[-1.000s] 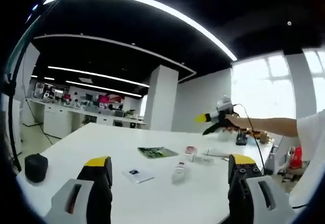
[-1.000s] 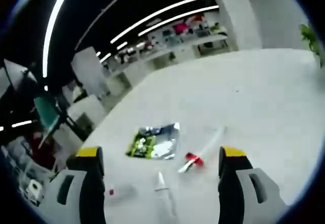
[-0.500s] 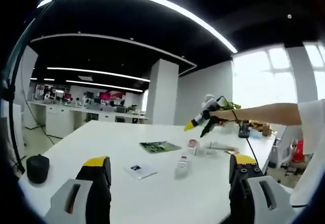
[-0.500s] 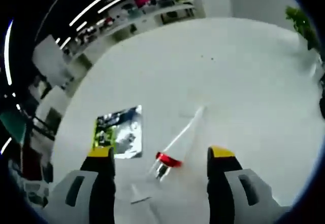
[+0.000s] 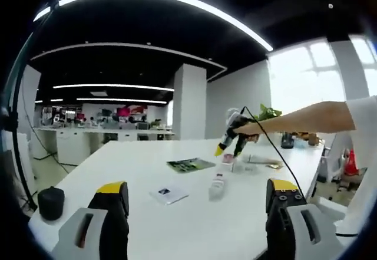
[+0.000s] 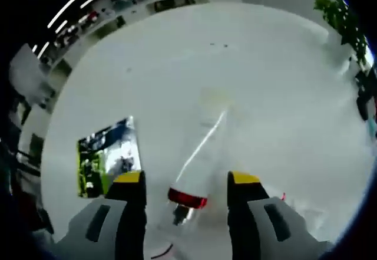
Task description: Arrange the skincare products in the storage area until every visible bottle or jar stands upright without overlapping.
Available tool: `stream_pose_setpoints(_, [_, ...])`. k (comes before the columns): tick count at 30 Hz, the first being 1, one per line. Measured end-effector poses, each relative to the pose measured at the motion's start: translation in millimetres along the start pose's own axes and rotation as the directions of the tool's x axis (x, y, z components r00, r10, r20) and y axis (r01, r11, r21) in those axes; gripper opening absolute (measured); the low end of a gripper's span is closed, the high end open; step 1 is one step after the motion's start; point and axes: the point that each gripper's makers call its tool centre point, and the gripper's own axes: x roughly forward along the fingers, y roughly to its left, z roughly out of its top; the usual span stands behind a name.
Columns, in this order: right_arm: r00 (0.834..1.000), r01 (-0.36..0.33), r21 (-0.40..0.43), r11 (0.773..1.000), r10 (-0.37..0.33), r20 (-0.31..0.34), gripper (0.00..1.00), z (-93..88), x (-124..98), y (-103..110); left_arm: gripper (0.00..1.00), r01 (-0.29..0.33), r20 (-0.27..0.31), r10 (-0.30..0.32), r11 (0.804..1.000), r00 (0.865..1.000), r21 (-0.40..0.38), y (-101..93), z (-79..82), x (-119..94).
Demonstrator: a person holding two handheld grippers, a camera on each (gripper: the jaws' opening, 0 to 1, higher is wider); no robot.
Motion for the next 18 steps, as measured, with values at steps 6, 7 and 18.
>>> stream_pose_setpoints(6, [0.998, 0.062, 0.003, 0.998, -0.062, 0.011, 0.38, 18.1, 13, -6, 1.0, -0.01, -0.014, 0.011, 1.0, 1.0, 0.01, 3.0, -3.5, 1])
stream_pose_setpoints(7, [0.996, 0.089, -0.022, 0.996, -0.089, 0.012, 0.34, 20.5, 14, -9, 1.0, -0.01, -0.014, 0.01, 1.0, 1.0, 0.009, 3.1, -3.3, 1])
stream_pose_setpoints(18, [0.992, 0.127, -0.104, 0.986, -0.124, 0.031, 0.27, 1.3, 1, -11, 1.0, -0.009, -0.016, 0.01, 1.0, 1.0, 0.017, 2.6, -5.0, 1])
